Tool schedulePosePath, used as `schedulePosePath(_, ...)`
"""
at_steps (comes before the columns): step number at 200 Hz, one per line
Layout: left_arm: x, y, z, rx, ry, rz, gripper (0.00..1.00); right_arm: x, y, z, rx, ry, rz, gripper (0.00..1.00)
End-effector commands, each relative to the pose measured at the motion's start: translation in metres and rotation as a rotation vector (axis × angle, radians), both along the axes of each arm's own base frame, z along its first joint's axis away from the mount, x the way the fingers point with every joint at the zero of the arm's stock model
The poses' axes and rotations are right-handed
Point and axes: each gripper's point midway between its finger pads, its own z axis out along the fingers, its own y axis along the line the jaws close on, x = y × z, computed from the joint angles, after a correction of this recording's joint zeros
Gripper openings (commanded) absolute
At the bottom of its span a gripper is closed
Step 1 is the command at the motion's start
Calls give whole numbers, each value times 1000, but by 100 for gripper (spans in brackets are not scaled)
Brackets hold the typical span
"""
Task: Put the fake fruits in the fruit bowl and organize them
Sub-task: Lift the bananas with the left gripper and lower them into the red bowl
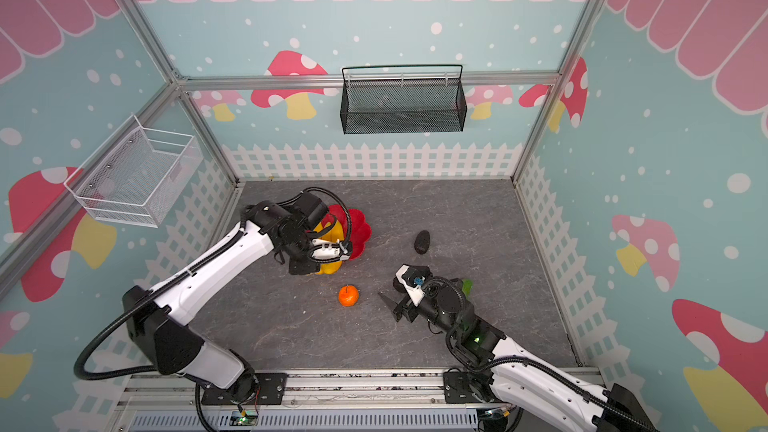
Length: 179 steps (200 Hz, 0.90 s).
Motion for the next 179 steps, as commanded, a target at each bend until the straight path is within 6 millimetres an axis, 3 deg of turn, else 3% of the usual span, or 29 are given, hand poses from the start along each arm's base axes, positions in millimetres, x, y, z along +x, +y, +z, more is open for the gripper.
schedulePosePath(1,23,-6,-3,-4,-9,-34,0,2,-3,0,16,-5,-17,98)
schedulePosePath(42,66,-12,-24,0,-28,30,0,4,-7,-1,16,-9,-33,98)
schedulePosePath(88,86,-5,-50,36,-13,62,2,6,-10,-1,21,-6,-43,98)
schedulePosePath(134,95,-4,-63,53,-8,85,10,12,-13,-9,6,15,-64,98)
schedulePosePath(179,97,-4,-65,42,-7,85,25,23,-16,-23,-26,66,-108,98)
